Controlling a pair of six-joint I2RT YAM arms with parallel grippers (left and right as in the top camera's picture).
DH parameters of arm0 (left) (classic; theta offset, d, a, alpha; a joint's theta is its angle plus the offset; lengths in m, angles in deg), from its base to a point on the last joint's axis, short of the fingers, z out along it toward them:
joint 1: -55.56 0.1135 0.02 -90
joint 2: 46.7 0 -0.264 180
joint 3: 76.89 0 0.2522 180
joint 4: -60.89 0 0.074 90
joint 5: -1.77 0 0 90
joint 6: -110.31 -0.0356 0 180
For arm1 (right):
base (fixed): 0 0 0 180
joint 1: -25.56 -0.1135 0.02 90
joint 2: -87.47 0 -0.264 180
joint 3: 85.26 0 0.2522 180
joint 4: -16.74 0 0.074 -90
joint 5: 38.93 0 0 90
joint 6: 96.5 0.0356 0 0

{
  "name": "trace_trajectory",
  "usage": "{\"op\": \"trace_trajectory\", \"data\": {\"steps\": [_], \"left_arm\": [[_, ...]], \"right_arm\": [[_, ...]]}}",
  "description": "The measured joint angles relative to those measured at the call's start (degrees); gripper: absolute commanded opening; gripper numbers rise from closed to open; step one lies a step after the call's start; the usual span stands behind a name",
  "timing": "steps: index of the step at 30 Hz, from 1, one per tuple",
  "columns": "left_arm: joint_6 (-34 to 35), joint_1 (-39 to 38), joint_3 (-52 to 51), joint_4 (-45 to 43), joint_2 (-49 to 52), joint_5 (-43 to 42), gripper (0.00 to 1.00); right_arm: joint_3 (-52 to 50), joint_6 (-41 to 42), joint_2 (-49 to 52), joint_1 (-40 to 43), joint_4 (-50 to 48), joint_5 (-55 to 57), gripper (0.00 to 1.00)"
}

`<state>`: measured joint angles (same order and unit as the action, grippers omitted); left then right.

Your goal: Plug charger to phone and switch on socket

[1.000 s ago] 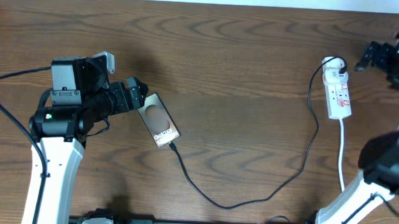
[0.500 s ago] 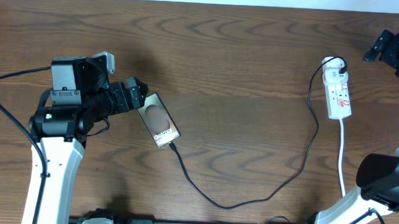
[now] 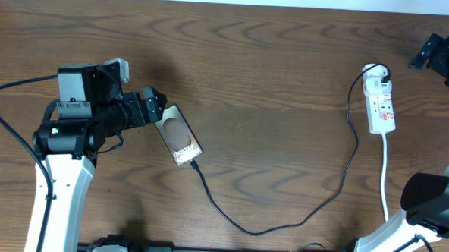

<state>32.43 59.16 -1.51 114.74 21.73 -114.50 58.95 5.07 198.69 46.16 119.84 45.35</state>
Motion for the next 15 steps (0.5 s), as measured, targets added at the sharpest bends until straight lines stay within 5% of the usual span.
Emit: {"op": "trace_trajectory", "data": {"steps": [9, 15], "left_arm": [[-0.4, -3.7, -4.6, -3.6, -14.9, 9.2, 0.94], [-0.6, -7.8, -17.8, -23.8, -30.2, 18.2, 0.94]], "right_arm": [[0.0, 0.0, 0.0, 0.0, 0.0, 0.0, 0.99], [0.0, 0.0, 0.0, 0.0, 0.0, 0.0, 0.99]]}}
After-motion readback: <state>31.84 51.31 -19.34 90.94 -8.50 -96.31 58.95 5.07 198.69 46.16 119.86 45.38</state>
